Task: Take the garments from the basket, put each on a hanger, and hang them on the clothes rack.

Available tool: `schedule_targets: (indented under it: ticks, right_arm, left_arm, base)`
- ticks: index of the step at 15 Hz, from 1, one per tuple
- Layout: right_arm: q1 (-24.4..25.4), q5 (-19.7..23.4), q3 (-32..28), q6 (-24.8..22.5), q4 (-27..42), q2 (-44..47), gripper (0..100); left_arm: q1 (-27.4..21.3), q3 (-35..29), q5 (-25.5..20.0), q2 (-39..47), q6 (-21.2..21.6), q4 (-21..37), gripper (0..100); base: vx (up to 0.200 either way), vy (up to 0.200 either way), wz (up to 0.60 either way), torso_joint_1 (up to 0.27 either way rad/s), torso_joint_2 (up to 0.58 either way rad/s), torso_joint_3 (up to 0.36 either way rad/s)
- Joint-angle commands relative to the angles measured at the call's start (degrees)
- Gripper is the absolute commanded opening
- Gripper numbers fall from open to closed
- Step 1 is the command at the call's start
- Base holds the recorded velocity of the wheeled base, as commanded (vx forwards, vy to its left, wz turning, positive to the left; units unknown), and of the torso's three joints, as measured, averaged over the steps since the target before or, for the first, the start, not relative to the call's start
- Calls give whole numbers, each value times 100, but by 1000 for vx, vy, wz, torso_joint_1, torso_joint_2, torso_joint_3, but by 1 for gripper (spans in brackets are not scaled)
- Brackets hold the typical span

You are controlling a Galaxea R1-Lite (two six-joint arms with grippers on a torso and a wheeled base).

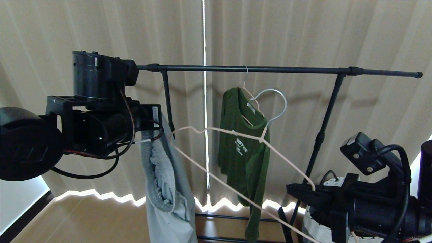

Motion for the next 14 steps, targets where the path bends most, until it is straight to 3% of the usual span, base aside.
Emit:
schedule_targets:
  ticks: [1, 14]
  right_arm:
    - [253, 11, 4, 1, -19, 22, 0]
    - [640, 11, -49, 19, -54, 189, 0]
  left_arm:
    - [6, -59, 20, 162, -4, -11, 0]
    - [199, -24, 398, 250, 13, -19, 0]
  base:
    - [0, 0, 0, 0, 0, 0]
    - [0, 0, 0, 0, 0, 0]
